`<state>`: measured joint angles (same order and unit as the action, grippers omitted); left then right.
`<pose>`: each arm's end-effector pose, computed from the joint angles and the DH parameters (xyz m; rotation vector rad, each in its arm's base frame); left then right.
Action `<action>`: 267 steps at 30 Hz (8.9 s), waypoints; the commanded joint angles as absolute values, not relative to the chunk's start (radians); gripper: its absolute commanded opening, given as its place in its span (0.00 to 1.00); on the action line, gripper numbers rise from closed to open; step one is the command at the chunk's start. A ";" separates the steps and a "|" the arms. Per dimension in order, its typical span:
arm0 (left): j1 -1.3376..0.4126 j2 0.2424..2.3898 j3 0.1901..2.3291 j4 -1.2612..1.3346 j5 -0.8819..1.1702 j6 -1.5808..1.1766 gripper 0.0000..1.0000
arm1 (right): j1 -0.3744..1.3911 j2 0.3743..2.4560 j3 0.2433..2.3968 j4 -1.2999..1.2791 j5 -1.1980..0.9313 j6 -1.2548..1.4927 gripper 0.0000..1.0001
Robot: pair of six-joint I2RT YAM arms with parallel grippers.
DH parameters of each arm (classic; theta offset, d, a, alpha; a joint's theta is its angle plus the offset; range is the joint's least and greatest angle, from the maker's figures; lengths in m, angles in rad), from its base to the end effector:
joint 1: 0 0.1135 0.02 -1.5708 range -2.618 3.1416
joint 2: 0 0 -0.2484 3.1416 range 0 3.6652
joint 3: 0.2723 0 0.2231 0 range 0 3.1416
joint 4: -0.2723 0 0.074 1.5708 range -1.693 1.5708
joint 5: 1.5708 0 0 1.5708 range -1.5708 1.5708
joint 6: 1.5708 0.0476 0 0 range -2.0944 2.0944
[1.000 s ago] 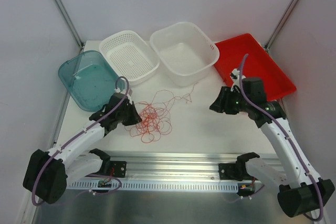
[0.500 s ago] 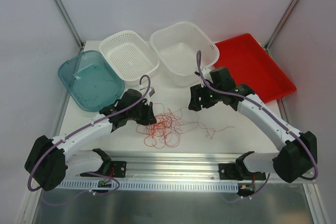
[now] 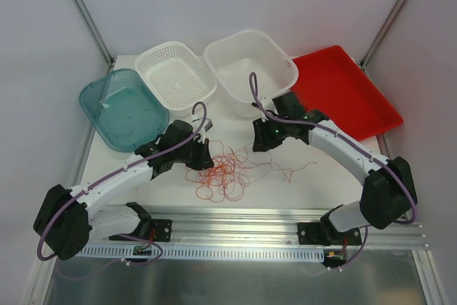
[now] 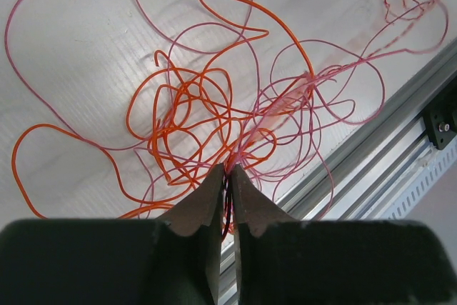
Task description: Untangle the cables
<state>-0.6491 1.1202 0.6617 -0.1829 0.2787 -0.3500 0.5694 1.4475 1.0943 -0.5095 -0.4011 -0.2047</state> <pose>0.1729 -0.1477 0.2241 0.5060 2.2653 -0.8411 0.2329 0.1712 0.2525 -1.0906 2.1900 0.6512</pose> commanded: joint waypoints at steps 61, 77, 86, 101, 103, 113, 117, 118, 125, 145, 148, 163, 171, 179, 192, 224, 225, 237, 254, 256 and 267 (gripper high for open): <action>-0.384 1.223 0.477 -0.104 -0.100 -0.666 0.00 | 0.209 0.842 1.509 -0.756 -0.131 -0.074 0.01; -0.276 1.040 0.449 -0.235 -0.196 -0.680 0.00 | 0.186 0.880 1.825 -0.803 0.195 -0.095 0.01; -0.294 0.977 0.528 -0.248 -0.006 -0.568 0.21 | 0.202 0.970 1.585 -0.787 -0.314 0.021 0.01; -0.670 0.969 0.678 -0.117 0.233 -0.365 0.87 | 0.413 0.973 1.351 -0.713 -0.272 0.029 0.01; -0.747 1.002 0.702 -0.077 0.229 -0.321 0.89 | 0.425 0.970 1.353 -0.709 -0.279 0.032 0.01; -0.853 1.258 0.765 0.212 0.364 -0.094 0.91 | 0.442 0.947 1.347 -0.669 -0.436 0.011 0.01; -0.857 1.322 0.750 0.324 0.391 -0.014 0.87 | 0.443 0.936 1.338 -0.660 -0.452 0.015 0.01; -0.859 1.334 0.758 0.336 0.406 0.012 0.87 | 0.443 0.936 1.335 -0.658 -0.457 0.015 0.01; -0.868 1.414 0.784 0.382 0.489 0.083 0.73 | 0.445 0.930 1.333 -0.661 -0.477 0.008 0.01; -0.784 1.113 0.580 0.195 0.117 -0.136 0.00 | 0.379 0.934 1.419 -0.795 -0.221 -0.072 0.01; -0.659 1.052 0.526 0.137 0.031 -0.257 0.00 | 0.327 0.931 1.439 -0.813 -0.206 -0.064 0.01; -0.071 0.811 0.477 -0.251 0.058 -0.643 0.00 | 0.215 0.833 1.621 -0.916 0.190 -0.069 0.01; -0.028 0.793 0.497 -0.298 0.011 -0.653 0.00 | 0.216 0.815 1.660 -0.934 0.374 -0.054 0.01; -0.017 0.765 0.655 -0.425 -0.095 -0.496 0.00 | 0.216 0.896 1.784 -0.983 0.600 -0.095 0.01; -0.006 0.767 1.078 -0.601 -0.445 -0.138 0.00 | 0.190 0.965 1.668 -1.031 0.578 -0.042 0.01; -0.432 1.123 0.934 -0.394 0.216 -0.359 0.91 | 0.485 1.190 1.238 -0.723 0.009 0.006 0.58; -0.445 1.121 0.919 -0.376 0.213 -0.370 0.93 | 0.504 1.195 1.227 -0.704 -0.062 0.014 0.58; -0.581 1.215 0.813 -0.218 0.181 -0.492 0.92 | 0.592 1.541 1.152 -0.298 -0.170 0.118 0.57; -0.644 1.428 0.770 -0.104 0.126 -0.523 0.92 | 0.660 1.767 1.112 -0.143 -0.137 0.411 0.57; -0.647 1.436 0.761 -0.097 0.112 -0.529 0.92 | 0.670 1.776 1.114 -0.176 -0.112 0.440 0.57; -0.658 1.454 0.707 -0.074 0.055 -0.557 0.92 | 0.701 1.747 1.100 -0.265 -0.026 0.505 0.05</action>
<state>-0.6491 1.4445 0.7250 -0.1001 0.0952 -0.5365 0.7002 1.7779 1.0981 -0.2333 -0.0704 0.4679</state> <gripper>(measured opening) 0.918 0.116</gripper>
